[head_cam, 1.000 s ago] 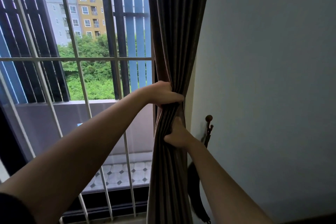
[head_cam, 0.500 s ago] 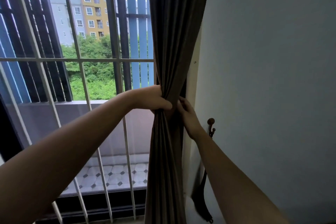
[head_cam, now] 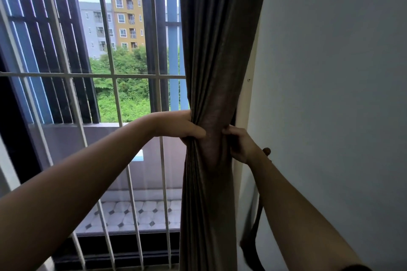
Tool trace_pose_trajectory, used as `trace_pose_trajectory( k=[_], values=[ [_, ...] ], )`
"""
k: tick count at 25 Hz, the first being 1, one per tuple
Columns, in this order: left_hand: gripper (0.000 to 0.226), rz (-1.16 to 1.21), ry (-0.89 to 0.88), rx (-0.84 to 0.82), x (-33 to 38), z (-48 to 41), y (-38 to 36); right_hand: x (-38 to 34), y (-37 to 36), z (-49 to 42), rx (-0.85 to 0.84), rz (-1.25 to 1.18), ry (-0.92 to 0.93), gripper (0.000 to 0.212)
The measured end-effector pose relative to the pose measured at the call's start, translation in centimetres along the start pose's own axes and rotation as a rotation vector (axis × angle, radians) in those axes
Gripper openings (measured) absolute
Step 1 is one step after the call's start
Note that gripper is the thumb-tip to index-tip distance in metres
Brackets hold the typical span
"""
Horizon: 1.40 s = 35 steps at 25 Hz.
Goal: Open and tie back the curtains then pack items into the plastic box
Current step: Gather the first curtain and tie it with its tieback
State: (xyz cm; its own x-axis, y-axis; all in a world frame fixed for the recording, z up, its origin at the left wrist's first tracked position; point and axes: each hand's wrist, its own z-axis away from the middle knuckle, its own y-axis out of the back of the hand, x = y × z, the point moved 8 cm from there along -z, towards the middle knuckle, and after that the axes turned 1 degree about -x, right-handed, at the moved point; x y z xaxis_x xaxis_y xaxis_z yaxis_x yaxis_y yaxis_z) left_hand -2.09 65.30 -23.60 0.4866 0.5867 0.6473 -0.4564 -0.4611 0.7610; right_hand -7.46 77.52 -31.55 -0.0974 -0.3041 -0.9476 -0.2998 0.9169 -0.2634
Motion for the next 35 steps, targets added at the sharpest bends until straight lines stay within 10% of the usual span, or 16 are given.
trace_pose_trajectory(
  k=[7, 16, 24, 35],
  values=[
    [0.017, -0.044, 0.048, 0.156, -0.5, -2.4, 0.4, -1.3, -0.2, 3.4, 0.518, 0.678, 0.413, 0.038],
    [0.022, -0.19, 0.186, 0.276, 0.1, -5.6, 1.0, 3.2, -3.3, 4.3, 0.11, 0.698, 0.293, 0.092],
    [0.074, -0.407, 0.196, 0.472, 2.0, -6.4, 0.4, 4.8, -4.7, 5.2, 0.315, 0.862, 0.284, 0.105],
    [0.036, -0.238, 0.23, 0.752, 1.4, -6.5, 0.7, 5.4, -5.5, 5.9, 0.392, 1.0, 0.289, 0.105]
  ],
)
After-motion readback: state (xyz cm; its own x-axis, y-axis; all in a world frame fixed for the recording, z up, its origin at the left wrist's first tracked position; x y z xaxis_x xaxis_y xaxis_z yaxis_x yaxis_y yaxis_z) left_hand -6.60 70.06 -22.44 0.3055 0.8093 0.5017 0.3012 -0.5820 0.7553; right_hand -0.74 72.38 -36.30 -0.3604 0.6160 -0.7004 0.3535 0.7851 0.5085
